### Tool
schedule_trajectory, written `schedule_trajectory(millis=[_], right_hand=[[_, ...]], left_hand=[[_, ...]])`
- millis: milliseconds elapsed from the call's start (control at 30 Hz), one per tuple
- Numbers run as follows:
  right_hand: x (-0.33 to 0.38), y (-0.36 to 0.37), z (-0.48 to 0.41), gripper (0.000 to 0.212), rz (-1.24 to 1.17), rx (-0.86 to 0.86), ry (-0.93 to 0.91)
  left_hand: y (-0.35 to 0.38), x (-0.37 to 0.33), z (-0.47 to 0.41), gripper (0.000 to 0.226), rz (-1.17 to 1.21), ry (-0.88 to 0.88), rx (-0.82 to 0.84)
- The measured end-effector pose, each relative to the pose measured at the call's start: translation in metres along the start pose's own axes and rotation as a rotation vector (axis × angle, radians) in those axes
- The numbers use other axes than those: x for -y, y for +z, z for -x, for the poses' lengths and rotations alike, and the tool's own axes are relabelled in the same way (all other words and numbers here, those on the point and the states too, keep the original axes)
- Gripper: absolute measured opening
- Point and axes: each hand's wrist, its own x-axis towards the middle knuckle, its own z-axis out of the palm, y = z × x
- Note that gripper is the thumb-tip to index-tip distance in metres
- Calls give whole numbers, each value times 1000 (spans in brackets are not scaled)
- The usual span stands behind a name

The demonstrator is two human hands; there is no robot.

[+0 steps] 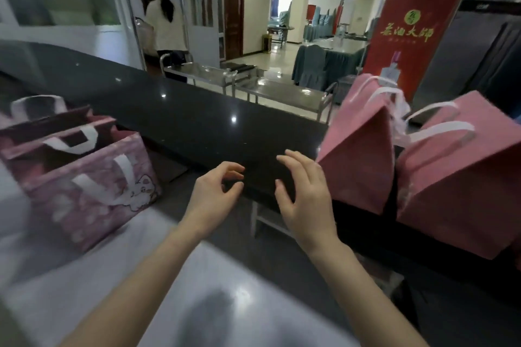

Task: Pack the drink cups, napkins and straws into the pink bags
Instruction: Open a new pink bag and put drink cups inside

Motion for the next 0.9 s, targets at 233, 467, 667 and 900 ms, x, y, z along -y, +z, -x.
schedule_trajectory(millis=[233, 467, 667, 900], right_hand=[[97, 139, -25, 40, -47, 502, -130], [181, 261, -67, 52, 48, 654, -227], [208, 339, -94, 60, 232, 707, -252], [188, 353, -108, 29, 570, 729, -298]], left_hand=[[-171, 79, 34, 17, -226, -144, -279], [-291, 155, 26, 29, -475, -249, -315], [-305, 202, -3, 49, -573, -161, -55], [-302, 228, -6, 17, -653, -15, -39]])
